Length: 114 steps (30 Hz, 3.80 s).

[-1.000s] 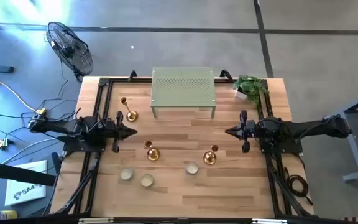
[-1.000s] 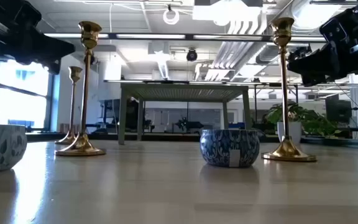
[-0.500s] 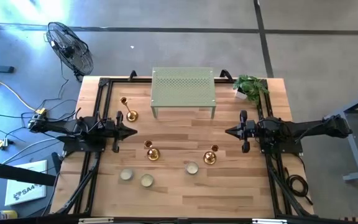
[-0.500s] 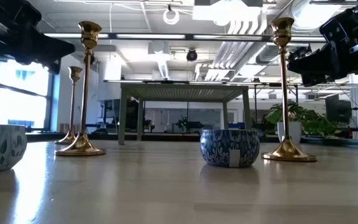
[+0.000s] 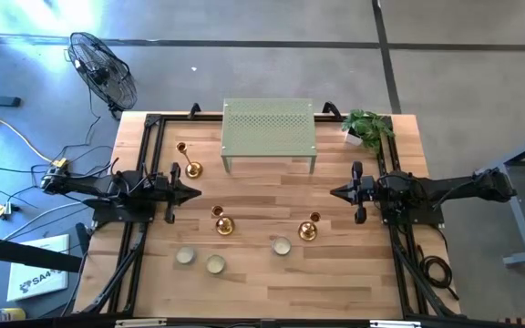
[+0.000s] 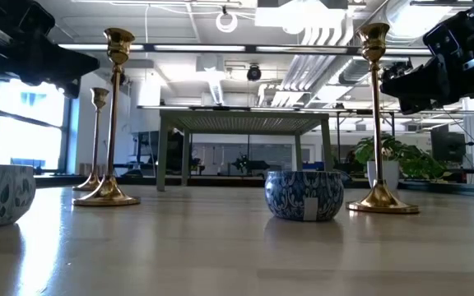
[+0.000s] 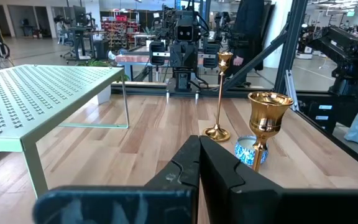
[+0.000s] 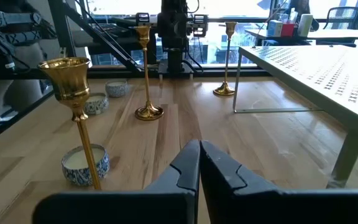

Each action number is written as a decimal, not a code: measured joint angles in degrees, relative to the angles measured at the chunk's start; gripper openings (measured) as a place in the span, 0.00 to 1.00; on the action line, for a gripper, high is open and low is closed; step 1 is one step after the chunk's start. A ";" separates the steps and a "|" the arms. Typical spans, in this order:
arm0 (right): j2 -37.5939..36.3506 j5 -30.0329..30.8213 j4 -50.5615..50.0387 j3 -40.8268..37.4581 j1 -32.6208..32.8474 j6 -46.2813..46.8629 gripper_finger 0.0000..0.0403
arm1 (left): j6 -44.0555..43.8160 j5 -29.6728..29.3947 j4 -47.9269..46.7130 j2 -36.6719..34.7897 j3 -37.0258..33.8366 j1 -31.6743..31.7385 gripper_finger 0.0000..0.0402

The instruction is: Pick & Place candle stick holders

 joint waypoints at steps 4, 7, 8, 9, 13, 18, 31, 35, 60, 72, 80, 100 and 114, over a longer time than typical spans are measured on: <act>-0.01 -0.01 -0.01 -0.02 0.00 0.00 0.02 | 0.01 0.00 -0.02 0.00 0.01 0.01 0.00; -0.01 0.00 0.01 -0.01 0.00 0.00 0.02 | 0.02 0.00 -0.02 0.00 0.00 0.02 0.00; -0.01 0.01 0.00 -0.01 -0.01 0.00 0.02 | 0.00 0.00 -0.01 -0.01 0.00 0.02 0.00; 0.02 0.00 0.00 -0.01 -0.01 0.00 0.02 | 0.01 0.01 -0.01 0.00 0.01 0.00 0.00; 0.00 0.01 0.01 0.00 0.00 0.00 0.02 | 0.02 0.00 -0.02 -0.02 0.02 0.00 0.00; 0.00 0.01 0.01 0.00 -0.01 0.00 0.01 | 0.00 0.00 0.00 -0.02 0.02 0.00 0.00; 0.00 -0.01 -0.01 0.00 0.00 0.00 0.01 | 0.00 0.00 0.00 -0.02 0.01 0.01 0.00; 0.00 0.02 -0.01 0.00 0.00 0.00 0.01 | 0.02 0.00 -0.02 -0.02 0.02 0.00 0.00; 0.01 0.02 -0.01 0.00 -0.02 0.00 0.00 | -11.13 10.67 4.14 -0.17 -0.18 0.00 0.00; 0.02 0.54 -0.05 0.00 -0.02 -12.26 0.02 | -26.47 5.65 1.57 -0.17 -0.05 0.02 0.00; 0.02 0.96 3.08 0.00 -0.02 -1.27 0.02 | -26.84 3.12 1.07 -0.17 0.00 0.00 0.00; -0.01 23.83 23.81 0.00 -0.02 15.57 0.01 | -26.95 -6.60 0.09 -0.17 0.19 0.02 0.00; 0.01 23.59 22.90 0.00 0.00 18.80 0.11 | -37.50 -8.49 0.11 -0.17 0.11 0.02 0.08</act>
